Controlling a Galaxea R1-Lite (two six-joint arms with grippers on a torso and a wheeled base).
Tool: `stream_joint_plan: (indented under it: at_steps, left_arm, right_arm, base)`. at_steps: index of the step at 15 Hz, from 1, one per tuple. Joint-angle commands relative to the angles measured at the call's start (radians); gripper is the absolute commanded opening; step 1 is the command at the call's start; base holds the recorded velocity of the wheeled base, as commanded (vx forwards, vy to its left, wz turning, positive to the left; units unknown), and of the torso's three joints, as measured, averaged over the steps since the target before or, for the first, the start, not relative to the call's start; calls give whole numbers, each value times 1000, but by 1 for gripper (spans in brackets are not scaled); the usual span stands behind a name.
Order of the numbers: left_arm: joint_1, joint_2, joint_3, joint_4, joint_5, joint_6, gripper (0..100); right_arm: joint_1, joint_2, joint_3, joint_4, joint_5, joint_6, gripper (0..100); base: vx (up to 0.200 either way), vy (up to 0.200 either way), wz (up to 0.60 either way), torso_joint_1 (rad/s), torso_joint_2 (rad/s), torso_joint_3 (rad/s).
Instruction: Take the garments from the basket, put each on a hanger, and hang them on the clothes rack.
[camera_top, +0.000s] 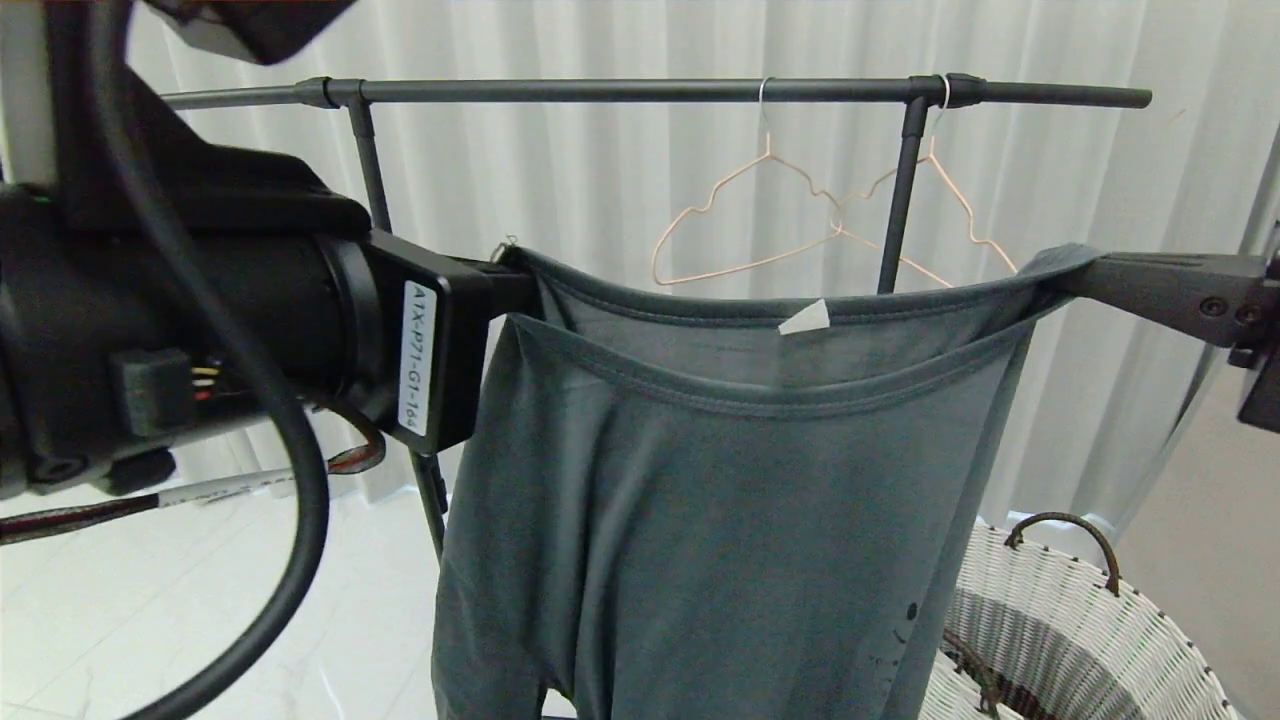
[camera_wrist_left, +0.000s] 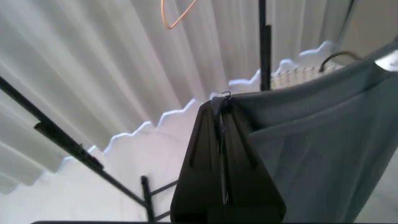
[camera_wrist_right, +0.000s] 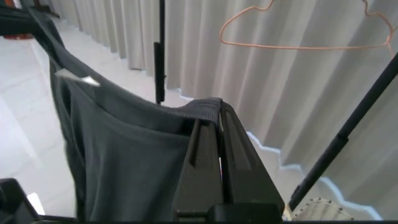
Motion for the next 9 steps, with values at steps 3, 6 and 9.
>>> stream_joint_plan:
  at_steps: [3,6,9]
  left_arm:
    - [12,28,-34,-2,2,5,0]
    - [10,-15,-45,-2,2,8,0]
    - [9,-53,6,-2,0,54,0]
  right_arm:
    - [-1,94,-180,3,0,-16,0]
    - [-30,125,-286,89,0,-28,0]
    - [-94,114,-327,235,0,-94,0]
  base:
    - [0,0,0,0,0,0]
    - [0,0,0,0,0,0]
    - [0,0,0,0,0,0]
